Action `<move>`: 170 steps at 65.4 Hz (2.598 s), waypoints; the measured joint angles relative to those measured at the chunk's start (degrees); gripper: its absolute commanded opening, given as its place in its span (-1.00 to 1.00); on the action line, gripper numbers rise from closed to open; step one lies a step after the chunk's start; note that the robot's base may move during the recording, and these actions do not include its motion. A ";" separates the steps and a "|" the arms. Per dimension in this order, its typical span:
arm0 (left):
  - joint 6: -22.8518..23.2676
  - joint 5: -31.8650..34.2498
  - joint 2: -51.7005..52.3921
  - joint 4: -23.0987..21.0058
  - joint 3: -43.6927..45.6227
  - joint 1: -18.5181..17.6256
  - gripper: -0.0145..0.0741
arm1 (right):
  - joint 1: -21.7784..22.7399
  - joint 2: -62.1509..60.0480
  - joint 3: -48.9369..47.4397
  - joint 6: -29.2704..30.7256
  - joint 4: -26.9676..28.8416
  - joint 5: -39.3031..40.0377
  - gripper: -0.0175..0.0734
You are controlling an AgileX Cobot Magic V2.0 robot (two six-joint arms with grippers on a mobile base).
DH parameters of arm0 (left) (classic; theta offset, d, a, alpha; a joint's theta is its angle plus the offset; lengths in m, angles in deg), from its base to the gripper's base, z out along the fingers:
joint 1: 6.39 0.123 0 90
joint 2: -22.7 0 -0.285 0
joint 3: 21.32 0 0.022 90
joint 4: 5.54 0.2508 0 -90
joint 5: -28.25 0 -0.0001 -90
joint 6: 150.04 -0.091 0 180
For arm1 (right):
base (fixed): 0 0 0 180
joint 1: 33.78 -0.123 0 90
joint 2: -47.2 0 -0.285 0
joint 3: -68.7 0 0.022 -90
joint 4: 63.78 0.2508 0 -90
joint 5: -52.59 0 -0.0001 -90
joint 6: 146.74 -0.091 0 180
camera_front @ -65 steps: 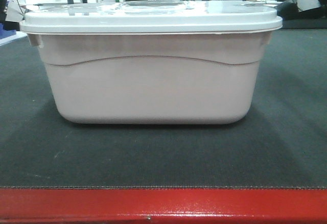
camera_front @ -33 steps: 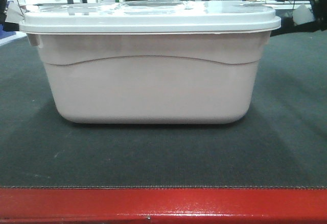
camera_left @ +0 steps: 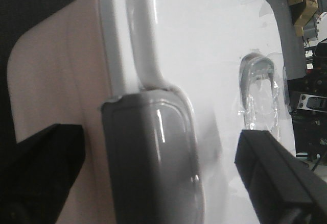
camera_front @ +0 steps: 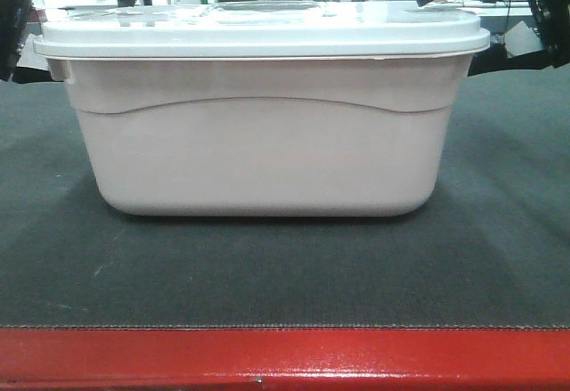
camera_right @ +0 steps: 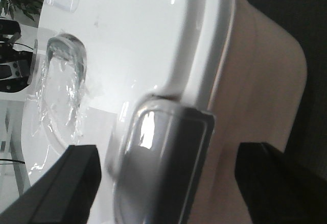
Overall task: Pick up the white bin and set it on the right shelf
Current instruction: 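Lift the pink bin off the table with both grippers, then hold the bin raised with both grippers while backing away from the table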
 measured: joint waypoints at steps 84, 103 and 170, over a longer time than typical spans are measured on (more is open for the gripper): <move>1.08 0.89 -0.25 -4.67 3.77 0.63 -0.95 | 0.71 0.08 -0.49 -0.48 5.56 0.73 -0.48; 3.96 -0.08 -0.25 -4.56 15.00 0.63 -0.95 | 0.71 -1.32 -7.82 -1.57 6.85 0.73 -0.46; 7.96 0.58 13.93 5.72 31.00 -3.32 -0.96 | 1.82 -20.80 -18.26 -5.20 -3.09 0.05 -0.46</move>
